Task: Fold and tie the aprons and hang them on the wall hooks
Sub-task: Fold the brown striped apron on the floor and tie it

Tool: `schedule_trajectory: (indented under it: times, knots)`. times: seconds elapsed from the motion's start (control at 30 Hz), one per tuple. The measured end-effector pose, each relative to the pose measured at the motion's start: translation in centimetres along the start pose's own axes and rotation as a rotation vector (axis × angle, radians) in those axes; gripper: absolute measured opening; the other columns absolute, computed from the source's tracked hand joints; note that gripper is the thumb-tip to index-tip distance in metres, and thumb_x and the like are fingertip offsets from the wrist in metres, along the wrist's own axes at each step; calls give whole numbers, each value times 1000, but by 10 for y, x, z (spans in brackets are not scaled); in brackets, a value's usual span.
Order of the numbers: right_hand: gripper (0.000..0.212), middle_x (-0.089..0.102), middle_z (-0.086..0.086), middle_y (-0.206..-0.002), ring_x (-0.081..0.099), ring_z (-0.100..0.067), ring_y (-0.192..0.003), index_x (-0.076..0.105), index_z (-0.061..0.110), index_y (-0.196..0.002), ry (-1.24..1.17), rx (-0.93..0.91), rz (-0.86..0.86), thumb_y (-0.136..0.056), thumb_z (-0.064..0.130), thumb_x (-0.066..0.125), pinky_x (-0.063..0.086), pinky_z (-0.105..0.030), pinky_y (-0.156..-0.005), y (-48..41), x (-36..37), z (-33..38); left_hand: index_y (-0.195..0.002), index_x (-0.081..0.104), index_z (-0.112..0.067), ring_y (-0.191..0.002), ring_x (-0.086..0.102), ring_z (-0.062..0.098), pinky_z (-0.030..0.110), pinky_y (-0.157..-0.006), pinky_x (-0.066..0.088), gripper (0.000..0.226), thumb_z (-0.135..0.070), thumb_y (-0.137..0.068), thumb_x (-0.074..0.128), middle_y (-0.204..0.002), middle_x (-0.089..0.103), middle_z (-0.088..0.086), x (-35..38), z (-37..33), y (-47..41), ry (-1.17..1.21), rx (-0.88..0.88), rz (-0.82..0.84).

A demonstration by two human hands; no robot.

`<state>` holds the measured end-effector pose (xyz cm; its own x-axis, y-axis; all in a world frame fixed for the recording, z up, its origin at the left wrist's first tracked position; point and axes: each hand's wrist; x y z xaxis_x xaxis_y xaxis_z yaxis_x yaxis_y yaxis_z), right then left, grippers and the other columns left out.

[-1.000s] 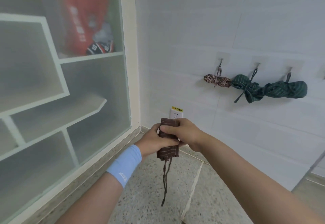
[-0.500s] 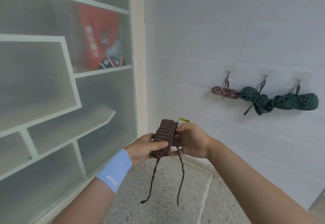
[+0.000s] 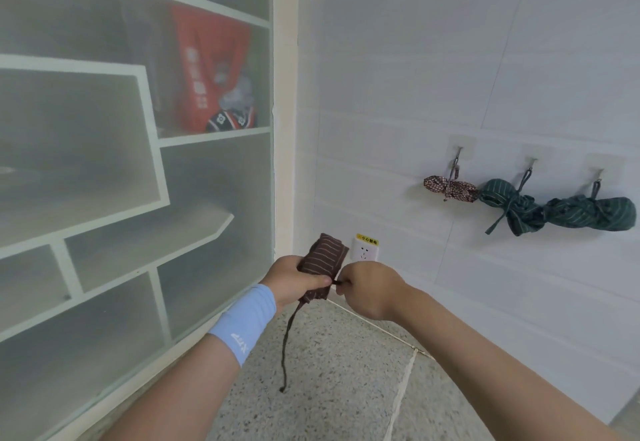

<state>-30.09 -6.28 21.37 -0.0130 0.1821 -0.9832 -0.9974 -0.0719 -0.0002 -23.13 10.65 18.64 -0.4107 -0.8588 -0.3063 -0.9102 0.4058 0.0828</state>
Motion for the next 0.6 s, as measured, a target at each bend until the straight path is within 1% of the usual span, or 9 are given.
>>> schedule_trajectory:
  times: [0.07, 0.2, 0.27, 0.33, 0.37, 0.43, 0.5, 0.53, 0.6]
  knots:
    - [29, 70, -7, -101, 63, -27, -95, 68, 14, -102, 100, -33, -18, -98, 24, 41, 54, -41, -82, 4, -1, 0, -94, 73, -9, -86, 72, 28, 36, -73, 60, 24, -18, -74, 82, -92, 75, 12, 1, -2, -2, -62, 6, -53]
    - [25, 68, -6, -96, 61, -28, -88, 65, 15, -100, 217, -117, -42, -97, 16, 41, 54, -42, -77, 13, -11, -7, -89, 72, -8, -75, 70, 20, 32, -71, 59, 25, -21, -70, 81, -88, 74, 10, 1, -9, -1, -203, 66, -24]
    - [21, 66, -4, -93, 60, -27, -84, 63, 16, -98, 275, -173, -47, -92, 13, 43, 54, -41, -74, 19, -14, -7, -88, 72, -7, -75, 70, 21, 35, -73, 59, 26, -22, -69, 81, -87, 74, 11, 4, -11, -1, -235, 81, -5]
    - [22, 65, -2, -96, 60, -26, -84, 63, 18, -100, 306, -229, -63, -90, 11, 44, 53, -40, -73, 27, -18, -7, -94, 69, -9, -78, 70, 21, 38, -76, 60, 30, -22, -70, 81, -89, 73, 11, 3, -8, -1, -263, 92, -2]
    - [23, 65, -1, -98, 61, -25, -84, 62, 18, -103, 317, -263, -94, -90, 10, 45, 53, -40, -73, 31, -21, -8, -100, 64, -12, -81, 69, 21, 38, -77, 60, 35, -23, -70, 80, -92, 72, 8, 0, -6, -1, -310, 98, -44]
    - [27, 62, 0, -100, 60, -26, -82, 61, 19, -106, 349, -346, -183, -87, 7, 45, 52, -41, -71, 35, -32, -10, -114, 51, -22, -86, 66, 16, 31, -74, 56, 51, -26, -72, 80, -99, 67, 0, -9, 3, -1, -410, 86, -127]
    - [28, 60, 0, -99, 58, -26, -80, 61, 19, -107, 380, -416, -261, -88, 5, 46, 52, -41, -67, 32, -41, -8, -123, 43, -28, -87, 65, 13, 24, -71, 54, 63, -26, -72, 81, -101, 65, -4, -5, 10, 5, -424, 109, -59]
    - [27, 59, 1, -98, 58, -26, -79, 62, 19, -108, 402, -436, -287, -89, 5, 48, 51, -40, -65, 28, -45, -7, -125, 43, -29, -88, 65, 12, 24, -72, 54, 66, -26, -71, 81, -101, 65, -6, 1, 9, 6, -461, 154, -4]
    - [27, 57, 1, -97, 58, -24, -75, 65, 21, -110, 399, -435, -316, -90, 7, 54, 49, -36, -58, 16, -49, -6, -125, 50, -30, -90, 64, 11, 27, -77, 55, 66, -27, -68, 83, -101, 65, -9, 17, 5, 13, -502, 224, 74]
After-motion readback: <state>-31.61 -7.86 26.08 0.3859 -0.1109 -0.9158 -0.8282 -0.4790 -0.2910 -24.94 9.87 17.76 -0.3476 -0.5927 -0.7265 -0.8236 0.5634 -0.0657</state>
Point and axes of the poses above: each hand's wrist, its own y-axis away from the middle knuckle, its own x-axis out of the palm, z = x × y
